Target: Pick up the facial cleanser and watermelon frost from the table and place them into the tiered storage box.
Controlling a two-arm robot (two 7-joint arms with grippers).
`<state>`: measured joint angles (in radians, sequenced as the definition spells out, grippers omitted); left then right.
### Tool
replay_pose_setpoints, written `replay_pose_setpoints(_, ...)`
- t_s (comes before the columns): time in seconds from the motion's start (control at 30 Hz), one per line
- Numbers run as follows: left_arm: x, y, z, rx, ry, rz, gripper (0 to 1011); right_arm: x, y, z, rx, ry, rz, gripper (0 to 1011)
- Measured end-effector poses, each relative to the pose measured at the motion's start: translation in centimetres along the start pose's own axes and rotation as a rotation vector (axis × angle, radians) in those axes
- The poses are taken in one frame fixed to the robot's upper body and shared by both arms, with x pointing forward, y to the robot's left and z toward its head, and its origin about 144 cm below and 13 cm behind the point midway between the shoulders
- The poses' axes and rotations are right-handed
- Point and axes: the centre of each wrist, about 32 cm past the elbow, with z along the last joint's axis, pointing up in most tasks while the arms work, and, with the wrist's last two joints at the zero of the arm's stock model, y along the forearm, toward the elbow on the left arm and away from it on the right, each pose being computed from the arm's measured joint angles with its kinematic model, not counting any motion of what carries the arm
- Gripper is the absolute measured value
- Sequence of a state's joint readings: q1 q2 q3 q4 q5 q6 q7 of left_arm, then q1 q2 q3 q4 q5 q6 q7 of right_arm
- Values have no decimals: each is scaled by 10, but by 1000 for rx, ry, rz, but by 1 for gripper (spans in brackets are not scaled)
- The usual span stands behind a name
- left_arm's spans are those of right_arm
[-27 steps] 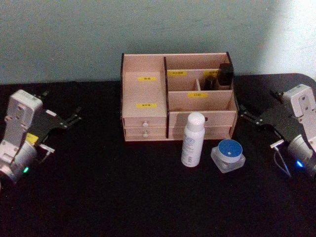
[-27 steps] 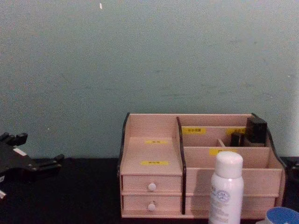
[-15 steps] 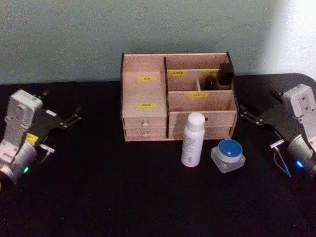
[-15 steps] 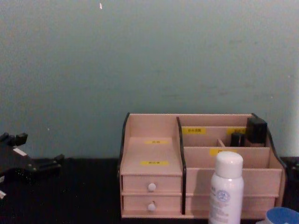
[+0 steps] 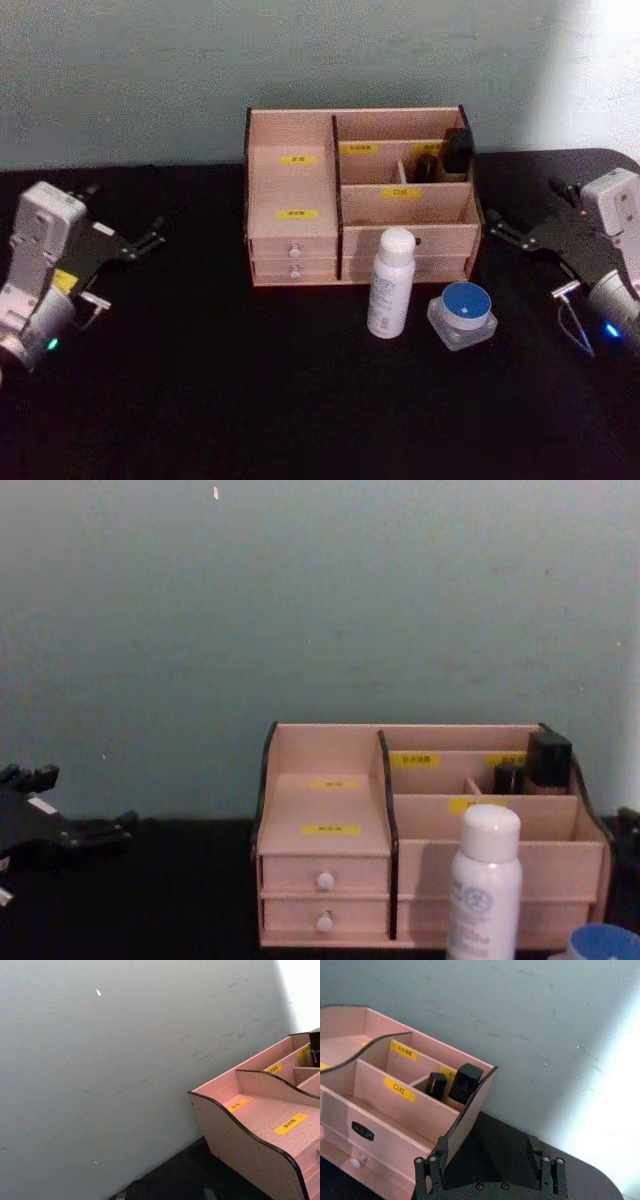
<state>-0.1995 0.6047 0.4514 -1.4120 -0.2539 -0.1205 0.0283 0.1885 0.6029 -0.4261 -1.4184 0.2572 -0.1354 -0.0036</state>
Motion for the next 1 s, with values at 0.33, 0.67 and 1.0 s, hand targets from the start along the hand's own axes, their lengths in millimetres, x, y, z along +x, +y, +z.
replay_pose_setpoints(0.33,0,0,0,0,0,0,1001,11,-23,11,60,-13,111,1002)
replay_pose_setpoints(0.67,0,0,0,0,0,0,1001,13,-39,19,72,34,309,1003)
replay_pose_setpoints(1.0,0,0,0,0,0,0,1001,10,-31,19,55,130,462,1003)
